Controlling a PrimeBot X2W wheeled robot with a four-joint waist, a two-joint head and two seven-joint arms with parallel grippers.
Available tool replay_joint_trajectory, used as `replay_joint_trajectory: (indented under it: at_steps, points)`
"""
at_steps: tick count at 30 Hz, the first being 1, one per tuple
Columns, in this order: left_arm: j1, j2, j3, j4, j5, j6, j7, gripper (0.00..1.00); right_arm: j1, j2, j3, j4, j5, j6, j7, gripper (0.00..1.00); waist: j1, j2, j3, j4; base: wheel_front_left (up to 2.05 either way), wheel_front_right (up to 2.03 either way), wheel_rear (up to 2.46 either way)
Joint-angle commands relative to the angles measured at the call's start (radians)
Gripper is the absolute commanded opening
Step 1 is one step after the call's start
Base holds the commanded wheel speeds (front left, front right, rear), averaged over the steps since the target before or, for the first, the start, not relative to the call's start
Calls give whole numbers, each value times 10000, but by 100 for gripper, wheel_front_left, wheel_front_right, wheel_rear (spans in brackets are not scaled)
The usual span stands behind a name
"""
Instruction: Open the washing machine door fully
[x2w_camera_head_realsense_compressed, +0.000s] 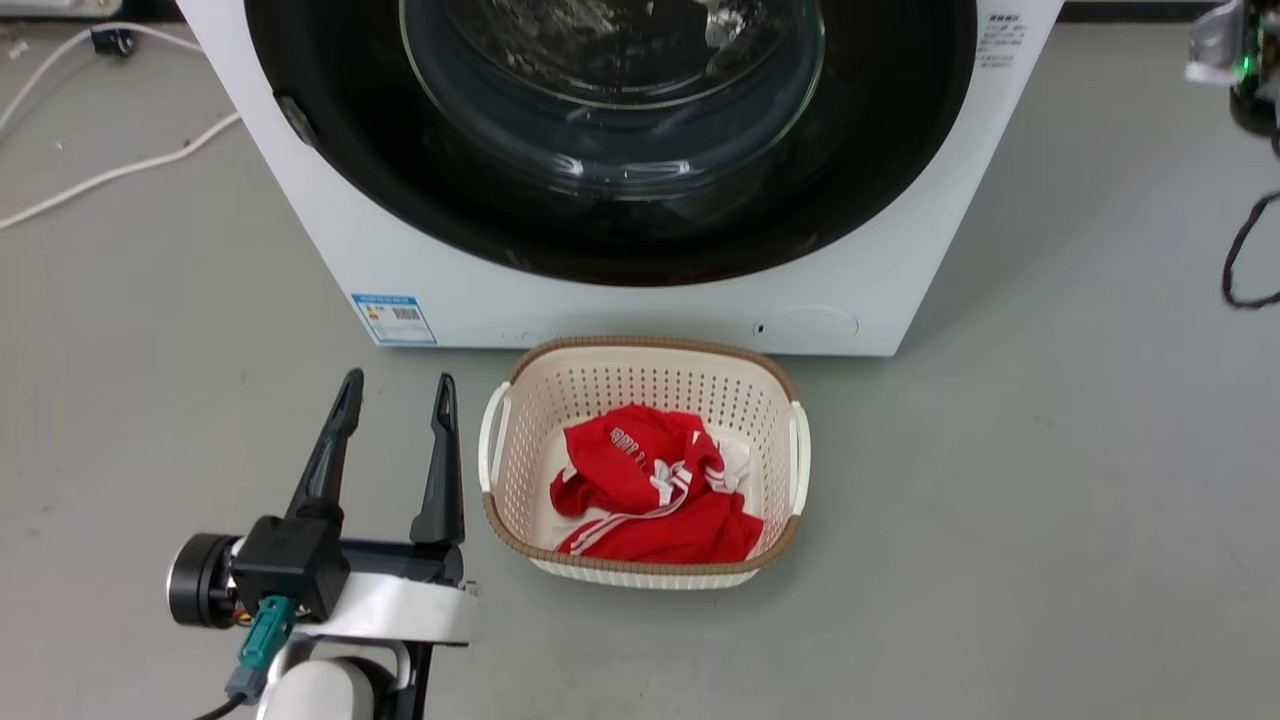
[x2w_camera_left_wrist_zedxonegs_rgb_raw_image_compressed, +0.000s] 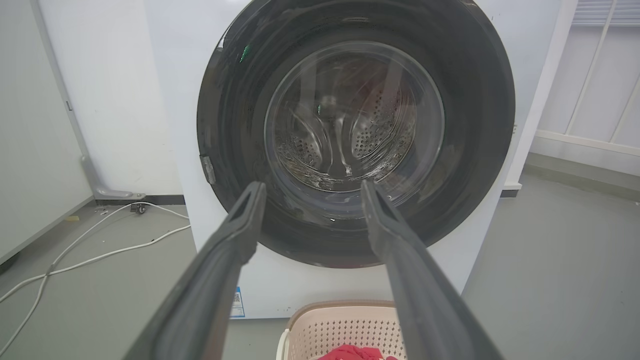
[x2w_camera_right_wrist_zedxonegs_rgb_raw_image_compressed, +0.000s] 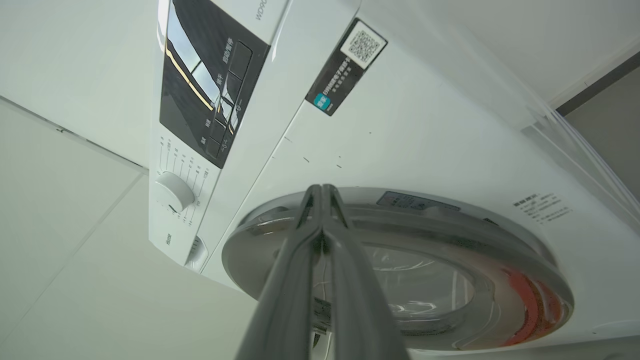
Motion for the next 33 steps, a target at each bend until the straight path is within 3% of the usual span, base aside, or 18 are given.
replay_joint_trajectory:
  at_steps: [1,7,16,33]
  points:
    - [-200,10,30,-86,43,-34,-27,100,-441,83,193,348,-201,0,294,0,-1,0,291,14,0,0,0]
    - [-746,10,-14,-300,49,-121,-27,100,-2134,258,879,1674,-1062,0,1194,0,-1,0,1155,176,0,0,0]
    - [-1540,10,-96,-576,-67,-134,-27,100,-3470,311,1390,2309,-1880,0,1635,0,-1,0,2203,464,0,0,0]
    - [-1903,10,-182,-416,-224,-27,-27,100,-3234,526,980,2411,-2591,2,1836,0,-1,0,2761,622,0,0,0]
